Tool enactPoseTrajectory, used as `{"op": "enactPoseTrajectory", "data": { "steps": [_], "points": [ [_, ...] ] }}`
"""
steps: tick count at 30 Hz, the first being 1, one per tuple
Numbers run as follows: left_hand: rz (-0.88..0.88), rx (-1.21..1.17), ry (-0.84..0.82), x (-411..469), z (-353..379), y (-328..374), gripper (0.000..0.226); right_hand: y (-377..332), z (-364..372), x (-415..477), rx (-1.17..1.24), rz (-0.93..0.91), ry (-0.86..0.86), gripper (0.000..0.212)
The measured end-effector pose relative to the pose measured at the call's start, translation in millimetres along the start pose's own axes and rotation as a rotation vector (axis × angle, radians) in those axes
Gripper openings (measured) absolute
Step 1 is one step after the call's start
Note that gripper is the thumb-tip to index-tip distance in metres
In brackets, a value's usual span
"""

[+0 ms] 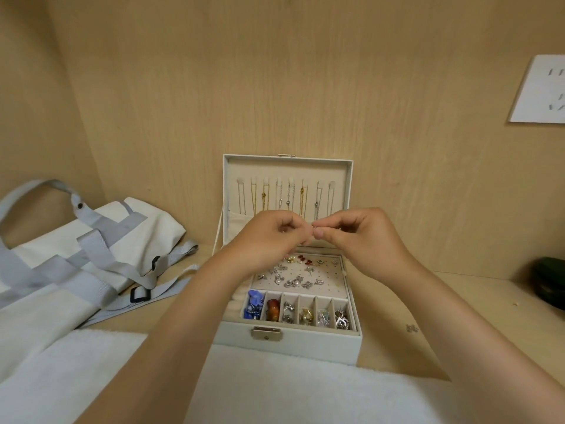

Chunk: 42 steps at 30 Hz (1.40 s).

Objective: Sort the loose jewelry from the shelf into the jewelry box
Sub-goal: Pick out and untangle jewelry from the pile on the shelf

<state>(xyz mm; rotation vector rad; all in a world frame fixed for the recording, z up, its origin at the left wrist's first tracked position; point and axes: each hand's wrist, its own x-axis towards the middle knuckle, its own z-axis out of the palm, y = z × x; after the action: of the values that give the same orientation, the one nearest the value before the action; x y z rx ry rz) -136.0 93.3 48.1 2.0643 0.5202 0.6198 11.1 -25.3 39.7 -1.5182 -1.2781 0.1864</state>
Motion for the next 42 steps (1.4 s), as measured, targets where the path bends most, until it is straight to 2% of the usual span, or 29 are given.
{"op": "enactPoseTrajectory", "data": {
  "steps": [4,11,18,25,28,31,37,40,42],
  "points": [
    [0.071,0.27,-0.077,0,0,-3,0.004,4,-13,-7,-0.224,0.061,-0.139,0.008],
    [0.124,0.398,-0.204,-2,12,-5,0.012,1,-19,-27,-0.517,0.024,-0.298,0.006],
    [0.128,0.51,-0.257,-1,17,-4,0.01,3,-16,-28,-0.685,-0.077,-0.328,0.004],
    [0.142,0.555,-0.021,3,2,-12,0.016,4,-18,-22,-0.615,0.022,-0.471,0.009],
    [0.146,0.59,-0.028,5,1,-17,0.016,4,-19,-19,-0.571,0.048,-0.467,0.008],
    [0.194,0.654,-0.039,5,9,-18,0.016,6,-18,-15,-0.506,0.051,-0.37,0.008],
    [0.184,0.794,-0.029,5,18,-20,0.012,14,-3,-12,-0.596,0.04,-0.234,0.01],
    [0.176,0.739,-0.001,5,19,-19,0.005,20,-1,-12,-0.569,0.071,-0.222,0.007],
    [0.139,0.611,0.027,5,16,-18,0.004,24,-1,-11,-0.478,0.102,-0.19,0.009]
  ]
}}
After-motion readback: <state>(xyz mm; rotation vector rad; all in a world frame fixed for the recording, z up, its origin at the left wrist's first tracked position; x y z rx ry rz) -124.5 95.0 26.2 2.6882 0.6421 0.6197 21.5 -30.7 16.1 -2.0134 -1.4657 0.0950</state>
